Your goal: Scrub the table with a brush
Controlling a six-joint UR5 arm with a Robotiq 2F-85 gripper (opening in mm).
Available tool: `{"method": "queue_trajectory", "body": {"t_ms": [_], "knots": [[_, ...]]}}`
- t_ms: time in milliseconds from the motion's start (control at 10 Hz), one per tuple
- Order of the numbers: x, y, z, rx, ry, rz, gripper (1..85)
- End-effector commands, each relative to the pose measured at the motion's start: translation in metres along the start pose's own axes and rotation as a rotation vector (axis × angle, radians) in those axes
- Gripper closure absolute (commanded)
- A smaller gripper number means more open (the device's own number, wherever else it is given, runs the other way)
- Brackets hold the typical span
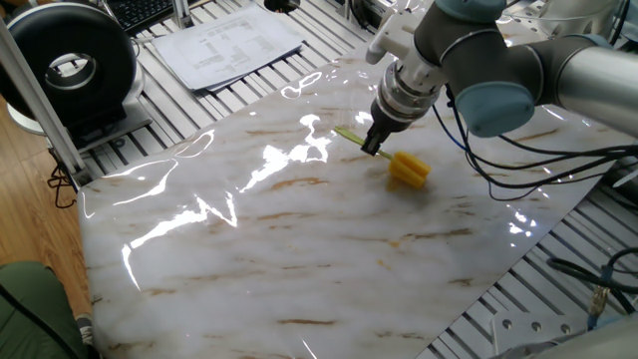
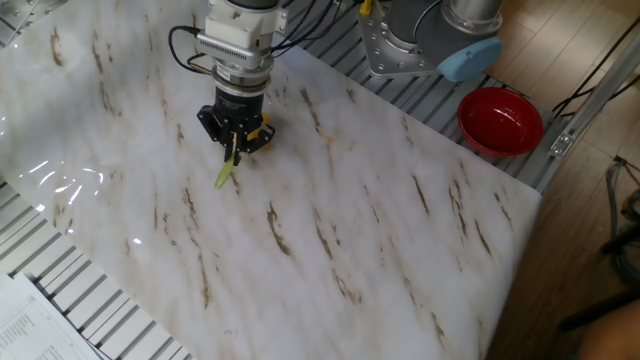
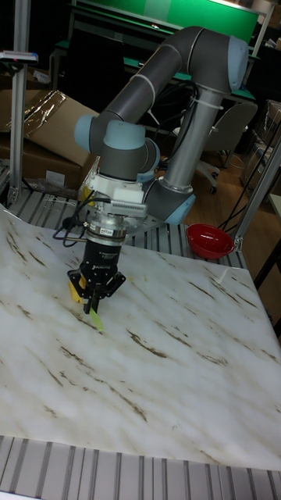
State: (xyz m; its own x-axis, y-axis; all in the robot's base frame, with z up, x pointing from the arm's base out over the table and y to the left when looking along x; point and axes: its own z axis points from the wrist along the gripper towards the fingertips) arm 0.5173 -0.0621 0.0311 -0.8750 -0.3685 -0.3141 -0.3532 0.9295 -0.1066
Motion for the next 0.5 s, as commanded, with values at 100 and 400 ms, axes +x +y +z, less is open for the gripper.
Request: {"method": "queue_trajectory", "body": {"t_ms": [100, 400], "knots": [[-0.017, 0.005, 0.015, -0.026, -0.069, 0.027, 84.7], [-0.02, 0.018, 0.013, -0.073, -0.079, 0.071, 84.7]]}}
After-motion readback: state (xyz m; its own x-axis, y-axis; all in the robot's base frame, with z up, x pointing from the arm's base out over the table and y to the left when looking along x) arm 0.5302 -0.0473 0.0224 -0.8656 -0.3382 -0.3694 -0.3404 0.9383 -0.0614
